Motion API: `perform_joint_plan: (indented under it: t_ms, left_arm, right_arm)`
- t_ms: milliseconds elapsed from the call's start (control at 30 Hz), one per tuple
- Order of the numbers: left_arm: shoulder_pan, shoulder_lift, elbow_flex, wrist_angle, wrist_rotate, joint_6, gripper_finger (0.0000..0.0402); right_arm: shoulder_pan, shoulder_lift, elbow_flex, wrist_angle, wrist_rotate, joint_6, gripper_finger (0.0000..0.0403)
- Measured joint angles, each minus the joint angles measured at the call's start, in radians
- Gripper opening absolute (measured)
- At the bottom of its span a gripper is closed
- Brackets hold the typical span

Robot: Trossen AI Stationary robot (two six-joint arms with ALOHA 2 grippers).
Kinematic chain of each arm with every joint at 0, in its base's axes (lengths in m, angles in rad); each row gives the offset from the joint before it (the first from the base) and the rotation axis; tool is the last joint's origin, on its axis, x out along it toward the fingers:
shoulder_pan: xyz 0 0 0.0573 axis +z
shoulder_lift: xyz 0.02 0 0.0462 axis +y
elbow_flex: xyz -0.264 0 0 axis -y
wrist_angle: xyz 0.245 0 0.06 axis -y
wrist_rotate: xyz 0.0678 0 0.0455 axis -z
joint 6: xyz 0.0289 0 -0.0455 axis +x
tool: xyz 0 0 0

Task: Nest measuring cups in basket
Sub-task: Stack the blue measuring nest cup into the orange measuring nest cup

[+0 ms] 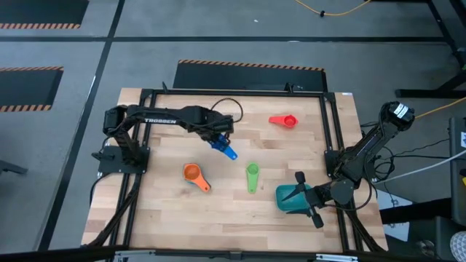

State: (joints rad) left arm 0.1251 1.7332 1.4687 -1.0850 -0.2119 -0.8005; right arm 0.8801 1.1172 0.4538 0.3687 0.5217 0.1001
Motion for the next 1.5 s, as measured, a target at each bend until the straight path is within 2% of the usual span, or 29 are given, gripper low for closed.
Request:
perform_joint_plan:
  t_ms: [333,567,700,833,1133,1500]
  left_arm:
    - [-0.199,-0.001,0.15,-0.209,0.025,-0.054,0.0038]
    - [-0.339,-0.003,0.154,-0.378,0.05,-0.166,0.004]
    - [-0.385,-0.003,0.106,-0.39,0.05,-0.189,0.0039]
    - [-0.381,-0.003,0.039,-0.404,0.052,-0.19,0.0037]
    - [-0.285,-0.003,-0.095,-0.332,0.127,-0.131,0.0037]
    - [-0.258,-0.003,-0.113,-0.286,0.181,-0.146,0.0042]
  right_arm:
    - [0.0,0.0,0.0,-0.003,-0.001,0.0,0.0208]
    - [0.0,0.0,0.0,-0.006,-0.001,0.0,0.0208]
    - [0.0,0.0,0.0,-0.006,-0.001,-0.001,0.0208]
    - [0.0,0.0,0.0,-0.006,-0.001,-0.001,0.0208]
    - [0.0,0.0,0.0,-0.007,-0.001,0.0,0.0208]
    - [0.0,0.0,0.0,-0.007,-0.001,-0.001,0.0208]
